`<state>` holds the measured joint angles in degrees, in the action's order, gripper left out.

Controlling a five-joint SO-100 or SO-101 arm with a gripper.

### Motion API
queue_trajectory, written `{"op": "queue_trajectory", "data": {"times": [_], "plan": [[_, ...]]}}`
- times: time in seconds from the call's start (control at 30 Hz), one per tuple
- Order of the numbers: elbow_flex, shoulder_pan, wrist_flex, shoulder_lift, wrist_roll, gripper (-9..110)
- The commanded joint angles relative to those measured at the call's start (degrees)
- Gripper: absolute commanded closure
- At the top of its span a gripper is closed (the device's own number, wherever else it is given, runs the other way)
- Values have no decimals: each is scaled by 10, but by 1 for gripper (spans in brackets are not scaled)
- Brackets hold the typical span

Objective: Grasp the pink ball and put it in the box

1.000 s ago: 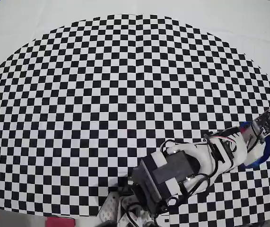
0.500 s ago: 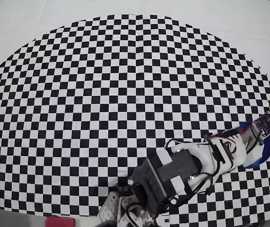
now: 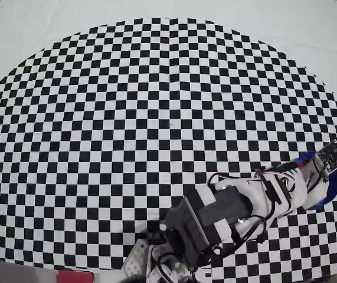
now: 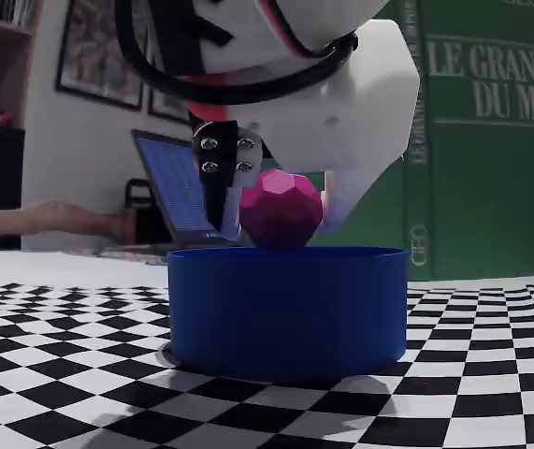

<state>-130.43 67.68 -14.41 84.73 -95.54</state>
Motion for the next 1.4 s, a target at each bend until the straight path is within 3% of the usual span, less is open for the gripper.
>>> {"op": "queue_trajectory", "data": {"times": [0.0,0.17,0.33,0.6,1.03,1.23,1.37], "plan": [[24,4,-11,2,-2,101],[24,4,-11,2,-2,101],[24,4,-11,2,-2,79],[24,0,-11,3,-1,68],[22,-29,-14,99,53,69],[11,-69,-10,181,166,89],[3,-112,-10,236,296,100]]}}
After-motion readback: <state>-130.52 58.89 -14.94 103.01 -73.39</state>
